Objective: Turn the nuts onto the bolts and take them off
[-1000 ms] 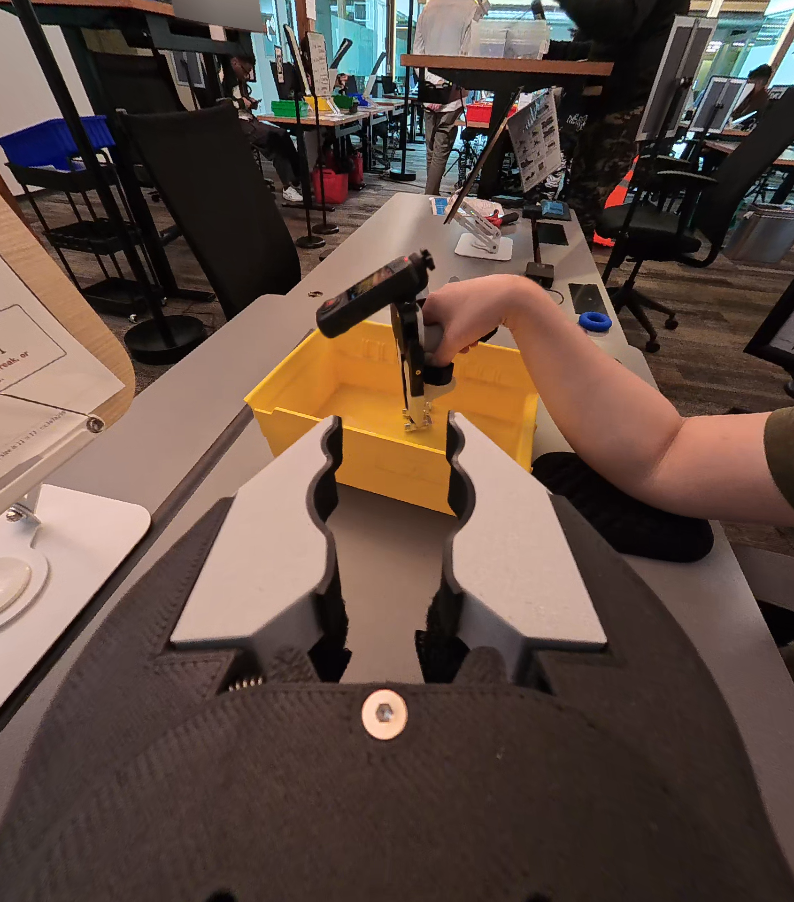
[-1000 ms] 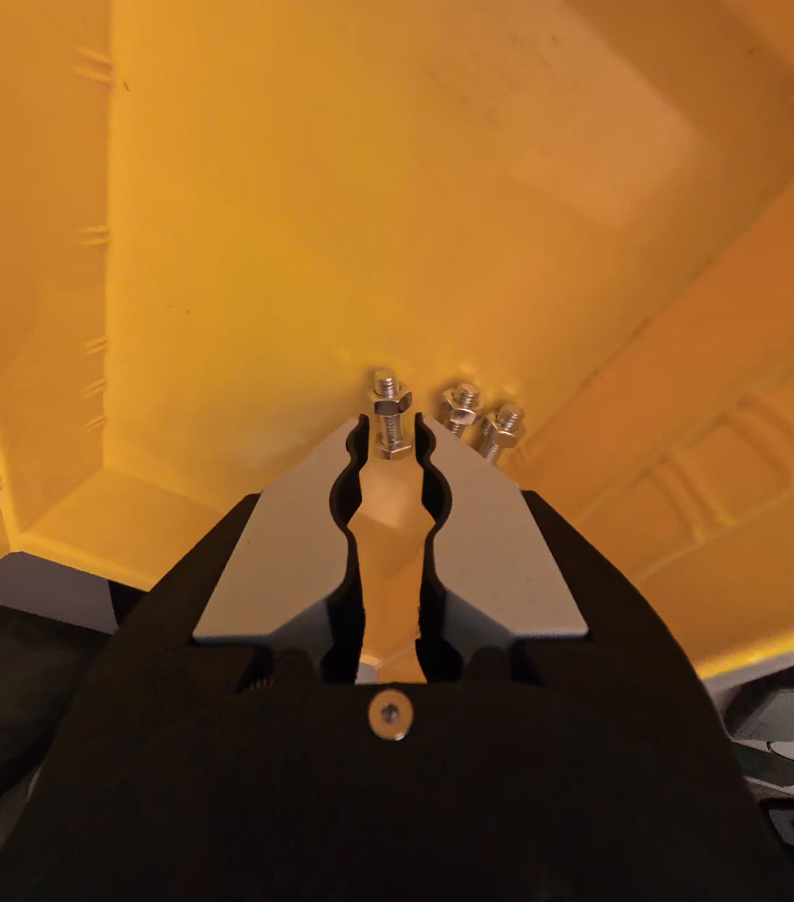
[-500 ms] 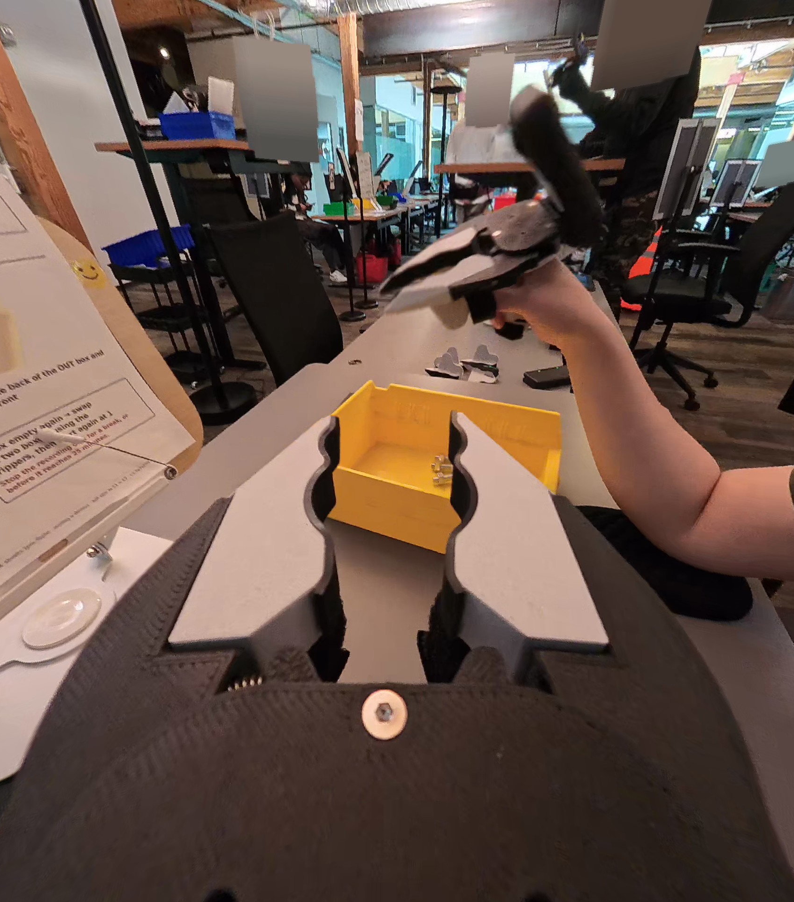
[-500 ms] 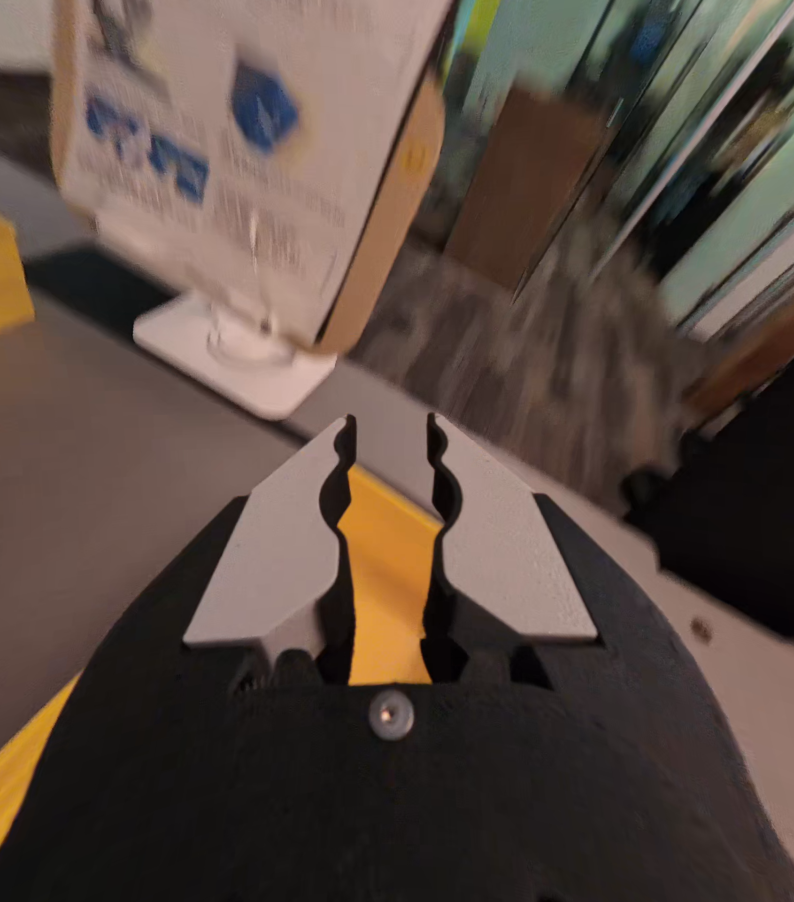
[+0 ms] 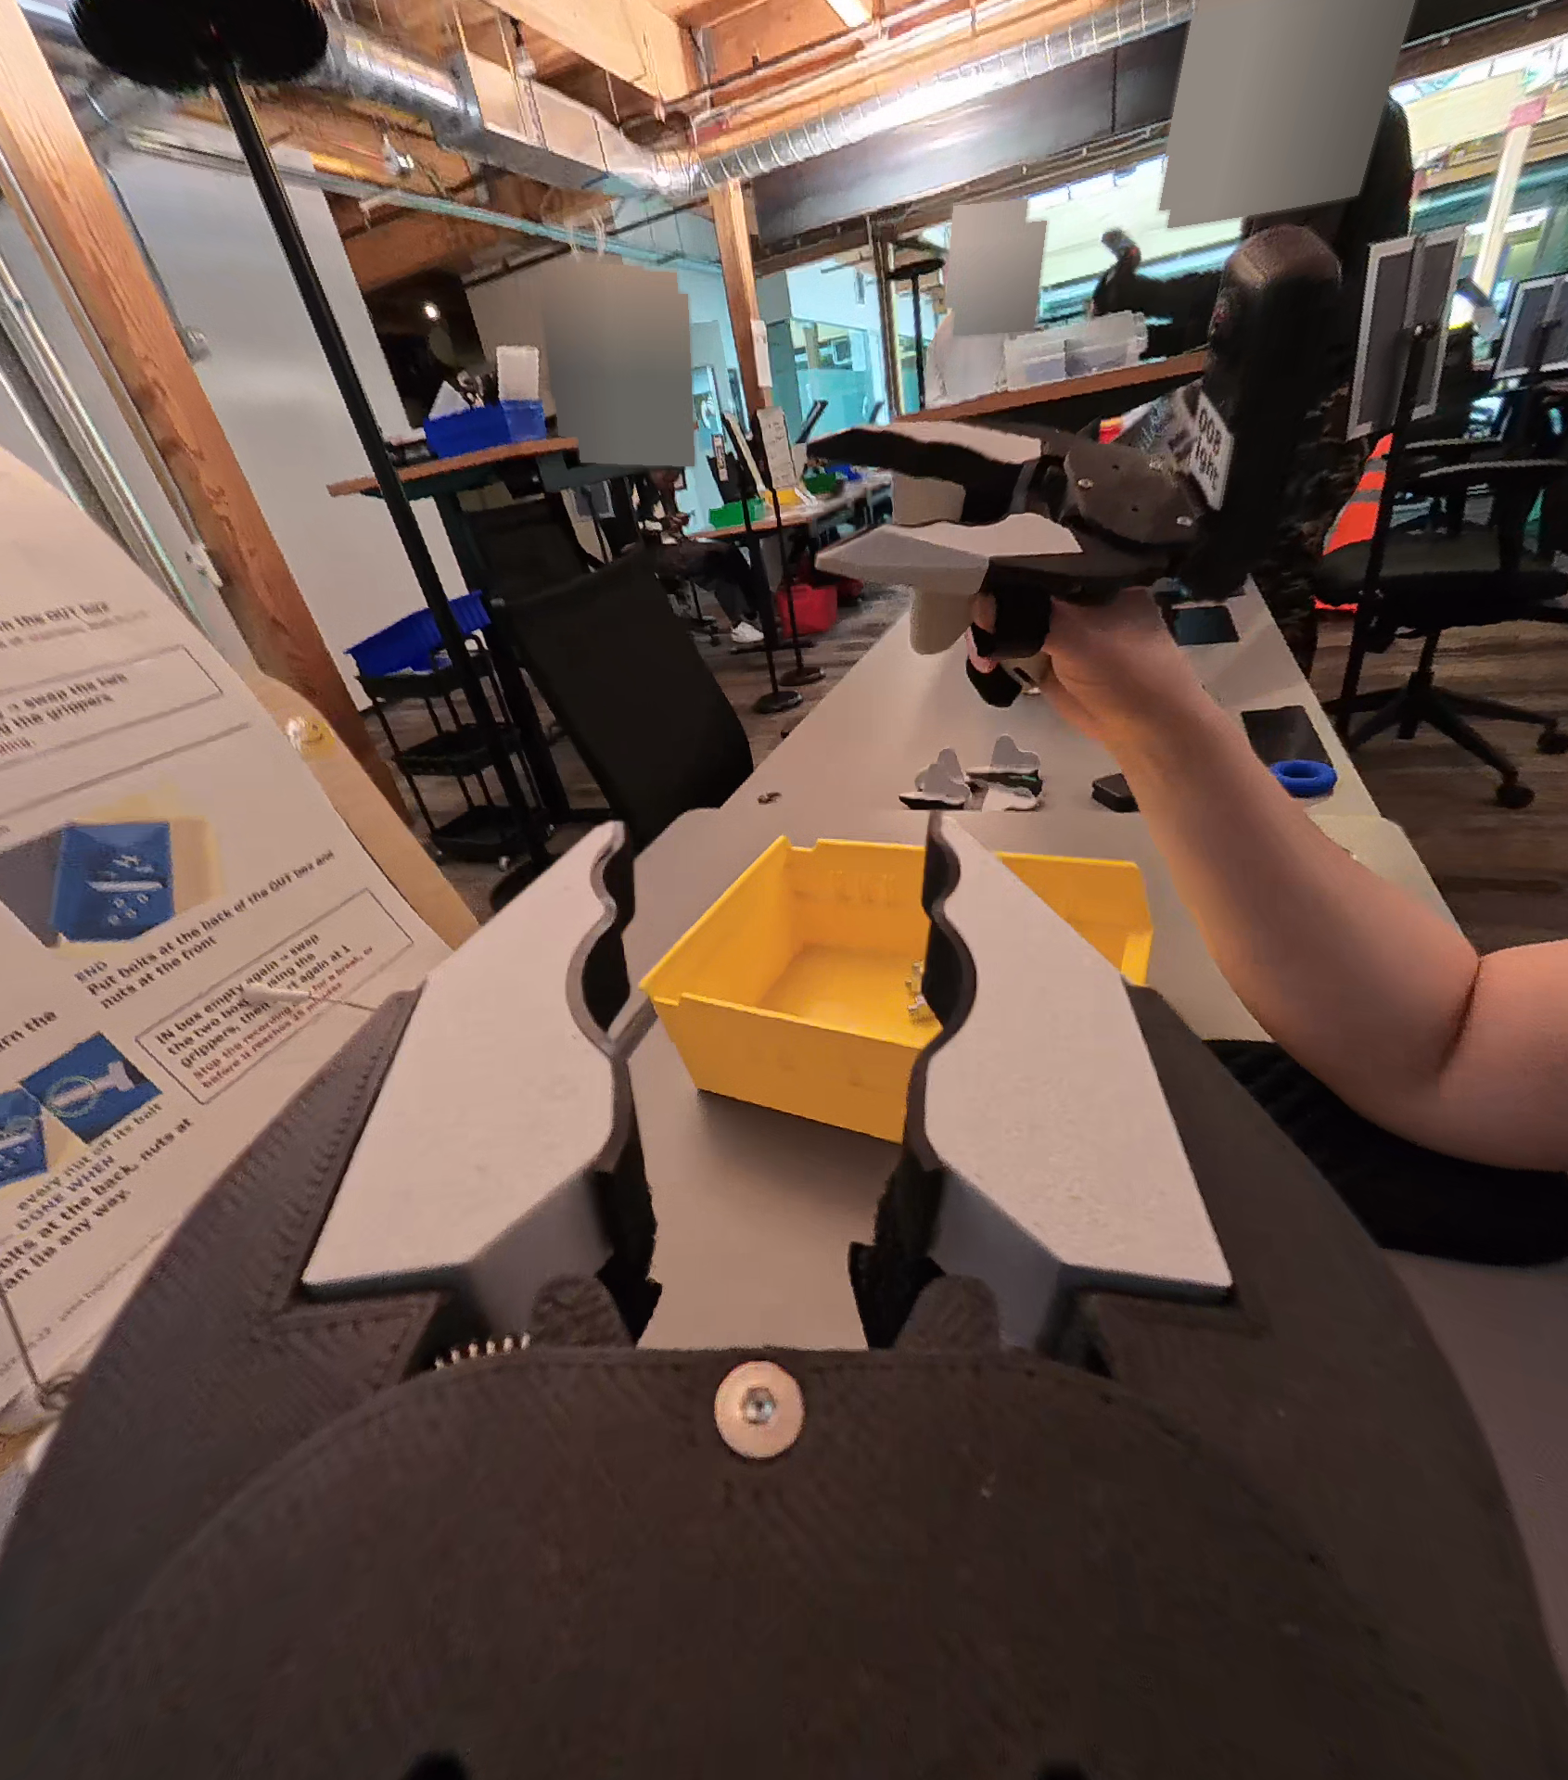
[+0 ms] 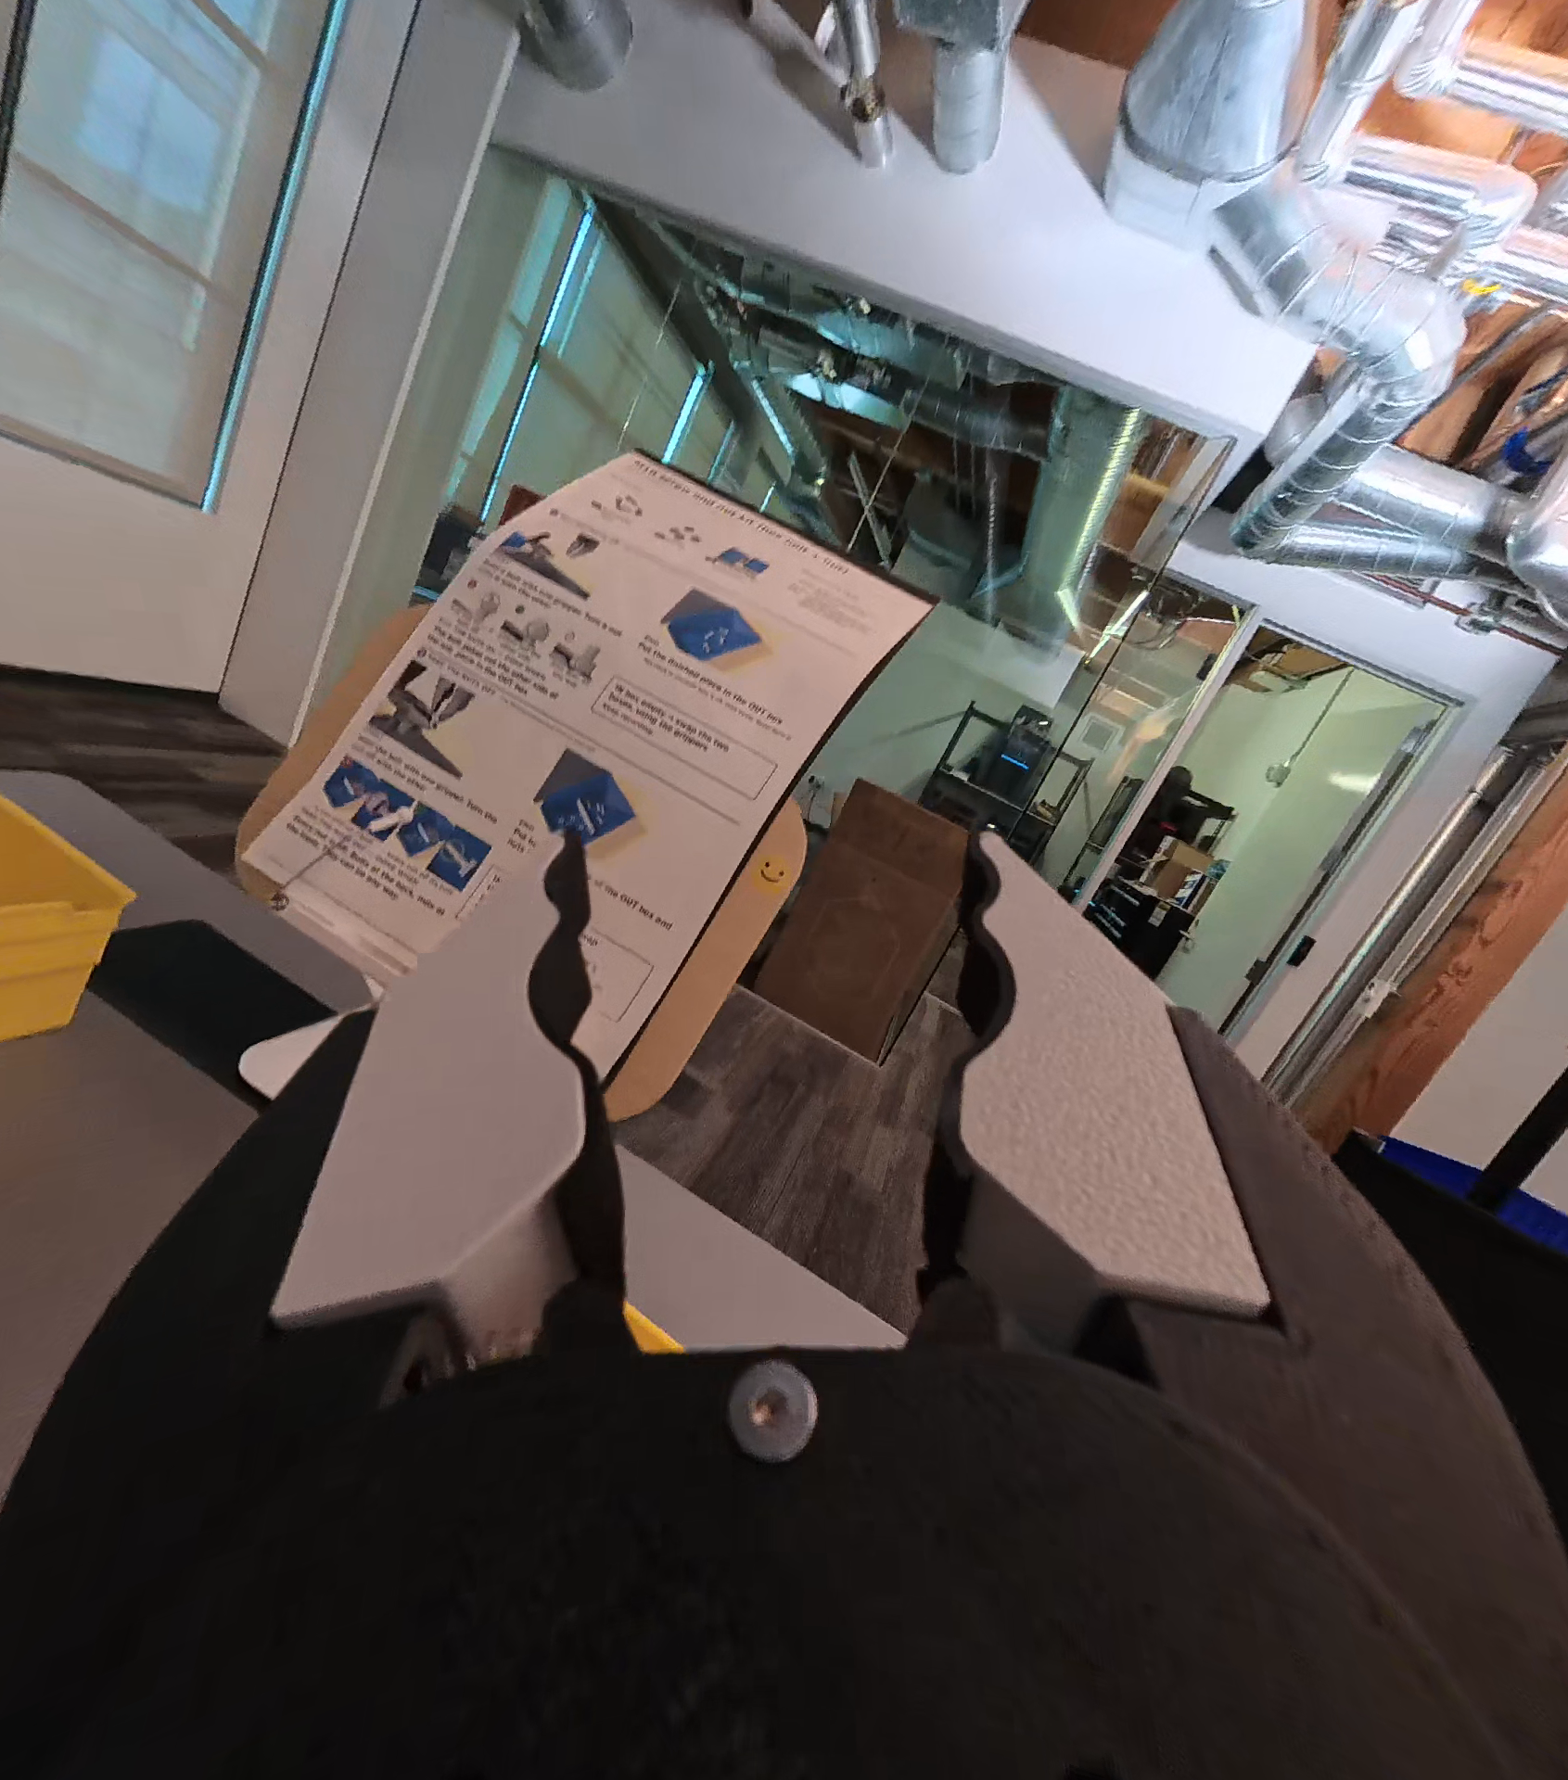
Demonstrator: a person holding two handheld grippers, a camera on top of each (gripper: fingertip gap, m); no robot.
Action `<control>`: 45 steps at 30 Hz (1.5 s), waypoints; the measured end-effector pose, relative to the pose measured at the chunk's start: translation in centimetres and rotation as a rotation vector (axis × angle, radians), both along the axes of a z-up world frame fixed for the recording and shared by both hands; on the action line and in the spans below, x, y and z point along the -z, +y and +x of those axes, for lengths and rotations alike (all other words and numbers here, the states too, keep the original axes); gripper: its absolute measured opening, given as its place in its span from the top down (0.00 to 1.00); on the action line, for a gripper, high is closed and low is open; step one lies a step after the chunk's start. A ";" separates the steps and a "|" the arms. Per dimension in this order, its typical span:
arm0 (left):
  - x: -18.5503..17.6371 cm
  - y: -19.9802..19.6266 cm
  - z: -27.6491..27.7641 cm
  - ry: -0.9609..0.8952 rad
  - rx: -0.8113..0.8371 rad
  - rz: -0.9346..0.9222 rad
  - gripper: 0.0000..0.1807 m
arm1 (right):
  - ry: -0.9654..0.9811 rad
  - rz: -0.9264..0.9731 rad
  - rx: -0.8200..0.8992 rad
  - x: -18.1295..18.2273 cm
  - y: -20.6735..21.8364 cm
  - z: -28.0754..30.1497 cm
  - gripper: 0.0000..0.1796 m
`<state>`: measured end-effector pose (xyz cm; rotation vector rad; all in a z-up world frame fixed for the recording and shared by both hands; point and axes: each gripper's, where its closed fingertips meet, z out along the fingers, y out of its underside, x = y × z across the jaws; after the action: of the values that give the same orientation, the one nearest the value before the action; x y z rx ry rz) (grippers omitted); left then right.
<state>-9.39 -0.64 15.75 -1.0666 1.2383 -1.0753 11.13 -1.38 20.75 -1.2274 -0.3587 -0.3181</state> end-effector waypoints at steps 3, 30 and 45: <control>-1.3 -1.2 -0.9 -0.036 -0.031 0.038 0.67 | 0.129 0.039 -0.092 -1.2 -1.7 -0.2 0.71; 0.2 6.7 -15.8 0.204 -0.771 -0.069 0.61 | -0.529 -0.091 0.783 5.1 6.5 0.7 0.52; -1.9 5.1 -16.1 0.100 -0.705 -0.031 0.65 | -0.336 -0.046 0.498 6.4 7.6 1.4 0.38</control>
<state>-25.53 4.49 17.67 -1.4455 0.8106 -0.5006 12.54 6.22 14.36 -1.3002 -0.3444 -0.9566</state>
